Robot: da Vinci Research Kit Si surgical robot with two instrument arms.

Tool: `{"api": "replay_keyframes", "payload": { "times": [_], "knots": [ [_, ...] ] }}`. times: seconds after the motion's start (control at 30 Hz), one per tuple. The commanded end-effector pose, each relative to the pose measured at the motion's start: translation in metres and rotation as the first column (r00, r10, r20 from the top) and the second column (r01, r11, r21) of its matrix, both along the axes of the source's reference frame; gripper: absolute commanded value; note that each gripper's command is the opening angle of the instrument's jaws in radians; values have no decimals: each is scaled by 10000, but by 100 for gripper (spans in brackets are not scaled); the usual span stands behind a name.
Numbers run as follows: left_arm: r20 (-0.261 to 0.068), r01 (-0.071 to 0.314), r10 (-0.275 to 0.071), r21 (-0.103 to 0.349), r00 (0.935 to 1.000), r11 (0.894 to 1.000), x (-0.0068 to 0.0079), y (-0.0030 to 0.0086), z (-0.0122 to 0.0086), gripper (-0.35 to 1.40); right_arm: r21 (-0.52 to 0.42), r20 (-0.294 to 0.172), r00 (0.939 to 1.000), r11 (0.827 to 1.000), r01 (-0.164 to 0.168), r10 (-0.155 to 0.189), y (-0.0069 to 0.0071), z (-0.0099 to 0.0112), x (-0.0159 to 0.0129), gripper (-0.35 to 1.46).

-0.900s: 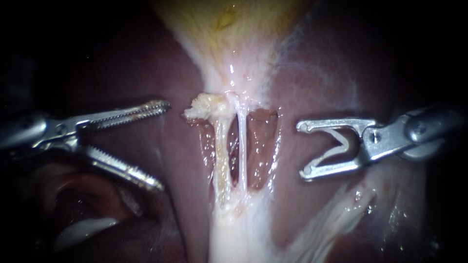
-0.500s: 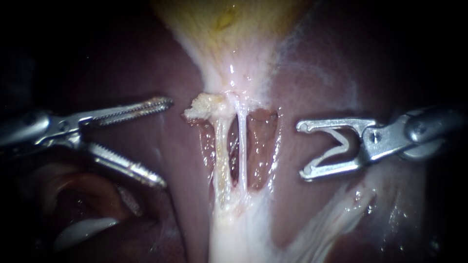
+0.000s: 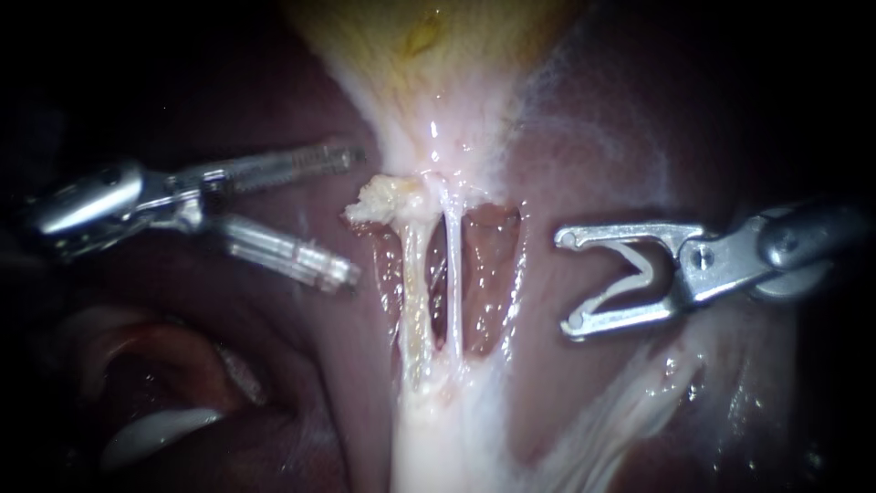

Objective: Grabbing gallbladder

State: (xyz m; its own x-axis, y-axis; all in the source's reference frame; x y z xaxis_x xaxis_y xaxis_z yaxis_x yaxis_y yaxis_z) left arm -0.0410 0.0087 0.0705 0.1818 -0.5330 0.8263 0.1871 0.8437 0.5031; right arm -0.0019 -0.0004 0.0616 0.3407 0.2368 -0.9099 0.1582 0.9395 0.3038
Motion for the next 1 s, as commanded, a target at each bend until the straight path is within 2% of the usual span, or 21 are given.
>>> {"api": "replay_keyframes", "payload": {
  "times": [0.03,0.3,0.47,0.63,0.77,1.0],
  "knots": [
    [3,31,-31,94,10000,10000,-1,0,2,73,1,5,10000,10000,-3,3,0,0,0,45],
    [-2,185,-185,476,9998,9987,-7,-2,16,51,1,4,10000,10000,-2,2,0,0,0,45],
    [-156,177,-167,698,9997,9974,-7,-4,22,22,1,4,10000,10000,-2,2,0,0,0,45],
    [-346,175,-148,799,9993,9966,-2,-4,30,7,1,4,10000,10000,-1,1,0,0,0,45],
    [-590,132,-82,849,9982,9963,2,-6,36,-35,1,4,10000,10000,-2,2,0,0,0,45],
    [-778,67,14,1029,9970,9947,8,-8,41,-35,2,3,10000,10000,-1,1,0,0,0,45]
  ]
}}
